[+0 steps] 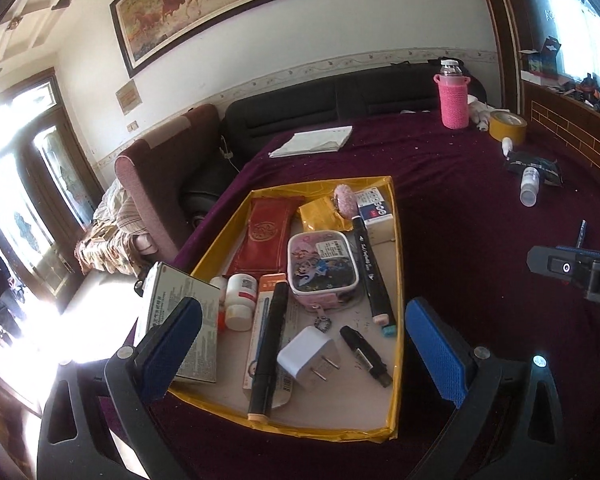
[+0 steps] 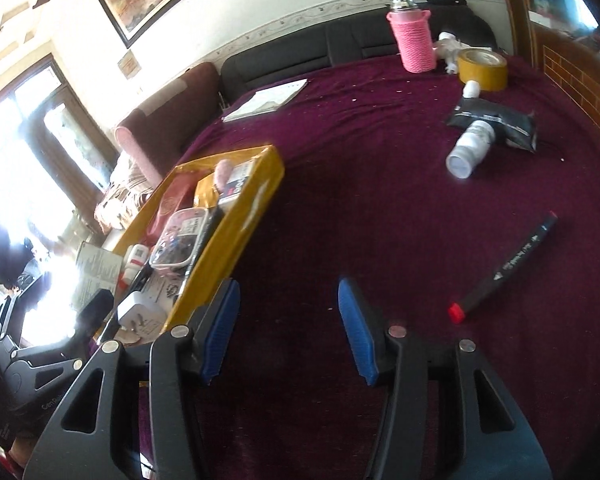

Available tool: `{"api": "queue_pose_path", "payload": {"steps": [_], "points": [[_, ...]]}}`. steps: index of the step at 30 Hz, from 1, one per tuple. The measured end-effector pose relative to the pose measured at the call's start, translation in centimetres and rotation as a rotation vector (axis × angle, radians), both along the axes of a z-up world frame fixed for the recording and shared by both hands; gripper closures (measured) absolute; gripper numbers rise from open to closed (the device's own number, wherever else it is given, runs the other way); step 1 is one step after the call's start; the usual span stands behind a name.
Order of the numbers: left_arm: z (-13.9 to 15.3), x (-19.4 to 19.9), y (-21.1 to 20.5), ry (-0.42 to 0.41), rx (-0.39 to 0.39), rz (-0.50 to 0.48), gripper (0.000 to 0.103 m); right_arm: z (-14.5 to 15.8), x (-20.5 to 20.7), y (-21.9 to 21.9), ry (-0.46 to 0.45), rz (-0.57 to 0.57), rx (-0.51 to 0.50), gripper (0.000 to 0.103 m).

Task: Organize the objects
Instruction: 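Move both grippers back over the table toward the remaining items, then grasp the white pill bottle with the right gripper while the left grasps a red-capped black marker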

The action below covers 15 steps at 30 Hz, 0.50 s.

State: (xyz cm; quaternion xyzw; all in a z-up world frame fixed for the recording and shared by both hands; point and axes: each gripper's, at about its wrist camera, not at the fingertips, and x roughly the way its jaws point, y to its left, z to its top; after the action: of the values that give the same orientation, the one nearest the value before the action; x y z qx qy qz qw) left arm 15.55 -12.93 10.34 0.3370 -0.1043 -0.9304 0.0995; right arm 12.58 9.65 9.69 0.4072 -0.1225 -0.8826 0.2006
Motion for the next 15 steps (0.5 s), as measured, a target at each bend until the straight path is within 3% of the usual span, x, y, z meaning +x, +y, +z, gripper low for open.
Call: {"api": "queue_pose_path", "payload": {"steps": [7,15], "points": [[0.1,-0.4,2.2,-0.04,0.074,-0.125,0.003,0.4,-1.9,5.3,0.006,-0.103,-0.005,0.052],[-0.6,-0.8,6.6,-0.108,0.189,-0.358,0.003,2.0,-7.2,16.9,0.002,-0.376,0.008,0.05]]}}
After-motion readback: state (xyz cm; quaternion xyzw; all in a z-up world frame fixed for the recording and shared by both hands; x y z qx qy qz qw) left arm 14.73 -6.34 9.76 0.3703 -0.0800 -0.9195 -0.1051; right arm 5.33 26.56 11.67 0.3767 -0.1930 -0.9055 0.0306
